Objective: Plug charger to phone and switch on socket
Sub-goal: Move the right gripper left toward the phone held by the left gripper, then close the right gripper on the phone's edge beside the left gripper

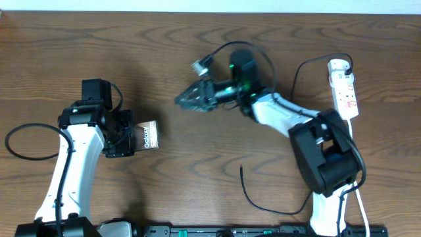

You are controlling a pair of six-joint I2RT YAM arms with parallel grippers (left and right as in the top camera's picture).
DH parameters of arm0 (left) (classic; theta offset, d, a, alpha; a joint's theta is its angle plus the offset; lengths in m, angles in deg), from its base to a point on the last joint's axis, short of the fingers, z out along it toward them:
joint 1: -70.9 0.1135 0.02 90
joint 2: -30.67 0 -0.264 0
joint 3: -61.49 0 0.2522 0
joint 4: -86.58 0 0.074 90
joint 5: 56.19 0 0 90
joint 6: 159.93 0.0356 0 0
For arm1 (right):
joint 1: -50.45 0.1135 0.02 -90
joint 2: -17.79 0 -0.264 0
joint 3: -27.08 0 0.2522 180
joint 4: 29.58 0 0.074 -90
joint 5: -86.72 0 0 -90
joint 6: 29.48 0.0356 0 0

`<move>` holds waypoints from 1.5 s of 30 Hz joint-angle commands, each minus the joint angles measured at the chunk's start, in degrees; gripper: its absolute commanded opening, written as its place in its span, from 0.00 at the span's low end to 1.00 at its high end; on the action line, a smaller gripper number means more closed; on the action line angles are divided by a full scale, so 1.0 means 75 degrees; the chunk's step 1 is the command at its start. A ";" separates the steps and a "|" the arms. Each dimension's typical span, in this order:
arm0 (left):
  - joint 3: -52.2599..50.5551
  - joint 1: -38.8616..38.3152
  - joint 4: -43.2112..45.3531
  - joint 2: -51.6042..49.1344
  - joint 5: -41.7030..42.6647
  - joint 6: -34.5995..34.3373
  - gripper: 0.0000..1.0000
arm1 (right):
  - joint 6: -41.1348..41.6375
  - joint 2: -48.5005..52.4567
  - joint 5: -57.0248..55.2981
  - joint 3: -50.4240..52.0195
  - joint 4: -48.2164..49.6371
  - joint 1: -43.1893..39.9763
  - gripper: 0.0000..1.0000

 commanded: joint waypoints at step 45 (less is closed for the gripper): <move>0.0251 -0.0667 0.0332 0.0038 0.0807 -0.1078 0.07 | -0.0472 -0.0015 -0.1836 -0.0038 -0.0772 0.1935 0.84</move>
